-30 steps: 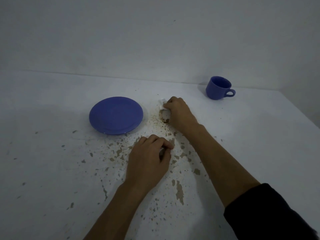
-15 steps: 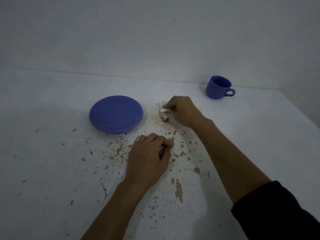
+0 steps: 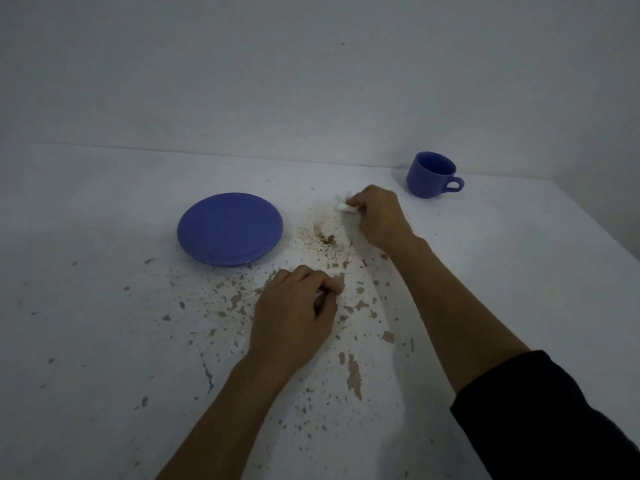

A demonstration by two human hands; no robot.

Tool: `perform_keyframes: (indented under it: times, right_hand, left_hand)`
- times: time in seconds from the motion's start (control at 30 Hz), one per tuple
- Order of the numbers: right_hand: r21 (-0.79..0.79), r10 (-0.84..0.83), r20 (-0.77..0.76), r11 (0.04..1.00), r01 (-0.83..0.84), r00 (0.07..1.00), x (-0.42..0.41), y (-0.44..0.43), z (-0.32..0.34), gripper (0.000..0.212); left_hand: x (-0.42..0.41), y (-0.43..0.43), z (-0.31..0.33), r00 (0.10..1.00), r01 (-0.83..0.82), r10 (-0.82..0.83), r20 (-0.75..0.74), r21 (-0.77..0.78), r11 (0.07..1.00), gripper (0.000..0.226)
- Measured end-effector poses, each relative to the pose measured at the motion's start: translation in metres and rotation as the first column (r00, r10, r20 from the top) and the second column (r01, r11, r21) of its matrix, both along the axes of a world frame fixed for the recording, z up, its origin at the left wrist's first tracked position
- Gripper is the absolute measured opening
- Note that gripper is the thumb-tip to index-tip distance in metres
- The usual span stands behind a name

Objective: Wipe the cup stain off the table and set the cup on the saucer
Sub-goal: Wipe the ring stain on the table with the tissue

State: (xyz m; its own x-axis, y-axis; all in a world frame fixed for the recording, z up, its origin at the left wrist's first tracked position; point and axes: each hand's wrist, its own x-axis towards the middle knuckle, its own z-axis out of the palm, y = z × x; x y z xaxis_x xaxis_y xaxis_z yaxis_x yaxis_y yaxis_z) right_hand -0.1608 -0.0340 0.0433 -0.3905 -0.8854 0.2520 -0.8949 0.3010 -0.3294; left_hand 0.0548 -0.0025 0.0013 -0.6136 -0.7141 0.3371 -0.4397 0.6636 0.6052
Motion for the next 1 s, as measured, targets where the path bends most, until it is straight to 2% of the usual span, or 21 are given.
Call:
perform_keyframes:
  times: [0.1,0.17,0.27,0.37,0.43,0.57,0.67,0.77,0.87,0.93,1.0]
  right_hand:
    - [0.060,0.025,-0.053,0.998,-0.022,0.998,0.008,0.000,-0.010,0.039]
    - [0.080,0.109,-0.065,0.991,-0.103,0.992,0.018,0.000,-0.012,0.035]
    - [0.078,0.128,-0.050,0.989,-0.124,0.990,0.019,-0.003,-0.008,0.025]
    - [0.107,0.075,-0.072,0.992,-0.067,0.995,0.011,-0.002,-0.005,0.026]
    - [0.097,-0.012,-0.072,0.995,0.019,0.997,0.005,0.004,-0.006,0.033]
    - [0.053,-0.156,-0.081,0.986,0.161,0.984,0.018,0.025,-0.015,0.033]
    - [0.042,-0.203,-0.066,0.978,0.206,0.977,0.035,0.041,-0.015,0.030]
    - [0.065,-0.172,-0.073,0.982,0.177,0.982,0.054,0.046,-0.012,0.020]
    - [0.101,-0.111,-0.034,0.988,0.114,0.993,0.074,0.043,-0.014,0.019]
    - [0.138,-0.099,0.047,0.986,0.092,0.994,0.071,0.043,-0.008,0.023]
    - [0.086,-0.134,0.133,0.989,0.123,0.982,0.057,0.041,0.001,0.022]
  left_hand:
    - [0.000,-0.001,0.000,1.000,0.003,-0.002,0.007,-0.014,1.000,0.011]
    - [-0.001,-0.002,-0.001,1.000,0.002,-0.002,0.008,-0.022,1.000,0.011]
    - [-0.001,-0.001,-0.001,1.000,0.008,-0.008,0.010,-0.024,1.000,0.011]
    - [0.001,0.000,0.000,1.000,0.012,-0.012,0.005,-0.010,1.000,0.011]
    - [0.002,0.000,-0.001,1.000,0.018,-0.018,0.001,-0.007,1.000,0.011]
    - [0.002,0.000,0.000,1.000,0.019,-0.019,-0.010,-0.013,1.000,0.011]
    - [0.001,0.000,-0.001,1.000,0.012,-0.012,-0.004,-0.024,1.000,0.011]
    - [0.001,0.001,-0.001,1.000,0.008,-0.008,0.001,-0.030,1.000,0.012]
    - [0.001,0.000,-0.001,1.000,0.010,-0.009,0.014,-0.038,0.999,0.014]
    - [0.002,0.001,-0.001,1.000,0.017,-0.017,0.006,-0.029,0.999,0.014]
    - [0.002,0.001,0.000,1.000,0.029,-0.029,-0.003,-0.029,0.999,0.013]
